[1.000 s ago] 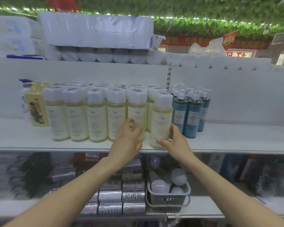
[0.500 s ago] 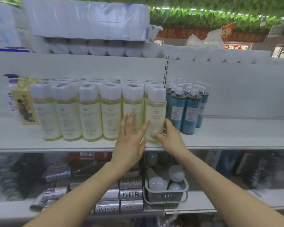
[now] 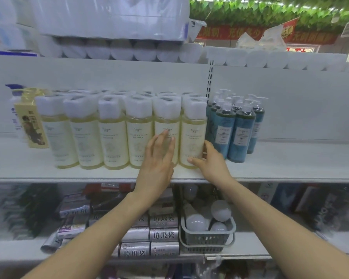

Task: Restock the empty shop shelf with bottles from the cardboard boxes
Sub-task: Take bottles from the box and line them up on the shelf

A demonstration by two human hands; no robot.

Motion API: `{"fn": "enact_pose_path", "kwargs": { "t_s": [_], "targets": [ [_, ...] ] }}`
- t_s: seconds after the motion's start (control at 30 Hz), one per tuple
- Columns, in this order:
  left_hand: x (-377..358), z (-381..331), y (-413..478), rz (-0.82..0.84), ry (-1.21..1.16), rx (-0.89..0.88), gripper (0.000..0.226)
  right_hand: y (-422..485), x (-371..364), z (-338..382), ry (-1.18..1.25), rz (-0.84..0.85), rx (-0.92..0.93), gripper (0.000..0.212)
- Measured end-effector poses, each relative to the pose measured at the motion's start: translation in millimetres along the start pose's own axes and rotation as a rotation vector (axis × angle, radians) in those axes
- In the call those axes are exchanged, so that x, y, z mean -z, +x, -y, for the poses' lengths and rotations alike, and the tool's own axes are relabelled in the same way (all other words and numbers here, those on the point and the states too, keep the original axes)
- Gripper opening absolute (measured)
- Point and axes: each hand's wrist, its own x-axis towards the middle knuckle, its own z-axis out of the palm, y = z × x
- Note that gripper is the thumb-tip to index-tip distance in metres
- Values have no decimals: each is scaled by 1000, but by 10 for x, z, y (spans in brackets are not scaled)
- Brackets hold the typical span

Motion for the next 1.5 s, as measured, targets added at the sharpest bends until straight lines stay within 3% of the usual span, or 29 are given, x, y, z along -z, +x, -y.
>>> {"fn": "enact_pose_path", "kwargs": {
  "t_s": [0.17,0.4,0.67,0.97,1.07,1.27,1.5],
  "targets": [
    [11,83,11,-57,-21,-33,89,-27,-3,10,-31,-11,-15,67],
    [152,62,15,1,-85,-14,83,-95,15,182,-90,14,-100,67],
    [140,-189,-130,-14,-244,-29,74,-705,135,214,-450,-94,-58,69],
    [-111,-1286,-766,71,-383,-130,76,-1837,733,-379,-821,-225,200,63],
    [-346,-1790,-1139,126,-380,-52,77,-2225,1019,-960,-818,-148,207,65],
    [-935,-2964,-2218,420,-382,116,80,-3183,1422,-2294,-814,179,88,79],
    [-1435,-3842,-3974,941,-365,459,87,-4493,1460,-3622,-759,627,-162,90]
  ]
}}
